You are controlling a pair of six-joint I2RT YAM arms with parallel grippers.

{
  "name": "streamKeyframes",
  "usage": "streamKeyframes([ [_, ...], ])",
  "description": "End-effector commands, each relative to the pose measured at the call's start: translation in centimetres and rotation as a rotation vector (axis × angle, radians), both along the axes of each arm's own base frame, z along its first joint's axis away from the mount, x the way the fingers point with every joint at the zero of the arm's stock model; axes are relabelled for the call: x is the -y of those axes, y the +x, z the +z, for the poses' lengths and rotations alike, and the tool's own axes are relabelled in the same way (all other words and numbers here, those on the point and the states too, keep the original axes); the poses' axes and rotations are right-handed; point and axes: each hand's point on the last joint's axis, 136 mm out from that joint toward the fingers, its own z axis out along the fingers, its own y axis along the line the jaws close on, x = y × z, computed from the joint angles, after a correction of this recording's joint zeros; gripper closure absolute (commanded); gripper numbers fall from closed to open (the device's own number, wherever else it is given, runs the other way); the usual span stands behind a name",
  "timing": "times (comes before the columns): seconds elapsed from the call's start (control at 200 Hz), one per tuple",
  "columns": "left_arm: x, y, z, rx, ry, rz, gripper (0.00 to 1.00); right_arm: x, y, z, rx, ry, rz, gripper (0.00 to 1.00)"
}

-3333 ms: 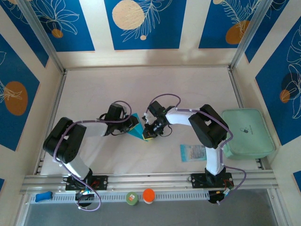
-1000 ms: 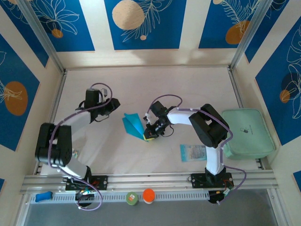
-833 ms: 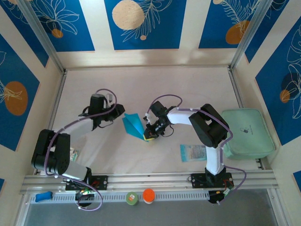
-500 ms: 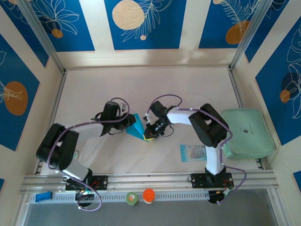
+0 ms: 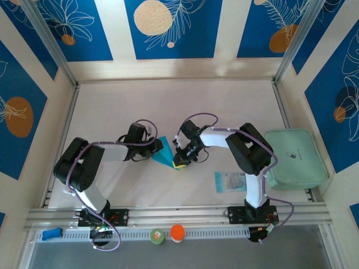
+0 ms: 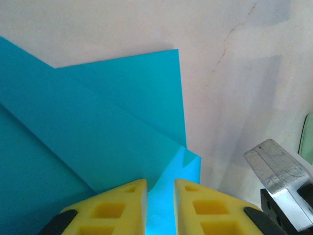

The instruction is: Fold a paper plane with a square sheet of paper (pick it up from the middle)

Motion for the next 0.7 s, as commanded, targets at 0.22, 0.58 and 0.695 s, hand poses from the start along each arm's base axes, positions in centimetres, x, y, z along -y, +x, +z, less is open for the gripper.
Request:
streamKeyframes([
  [0.22, 0.0, 0.6, -0.6, -0.004, 0.021, 0.021, 0.78, -1.3, 2.5, 3.6, 0.064, 0.032, -0.060, 0.94],
  [0.58, 0.1, 0.6, -0.4, -0.005, 0.013, 0.023, 0.78, -2.0, 3.6, 1.4, 0.063, -0.034, -0.072, 0.96],
  [0.695, 0.3, 0.7, 0.3, 0.007, -0.004, 0.020, 0.78, -1.6, 3.4, 0.7, 0.052, -0.056, -0.075, 0.96],
])
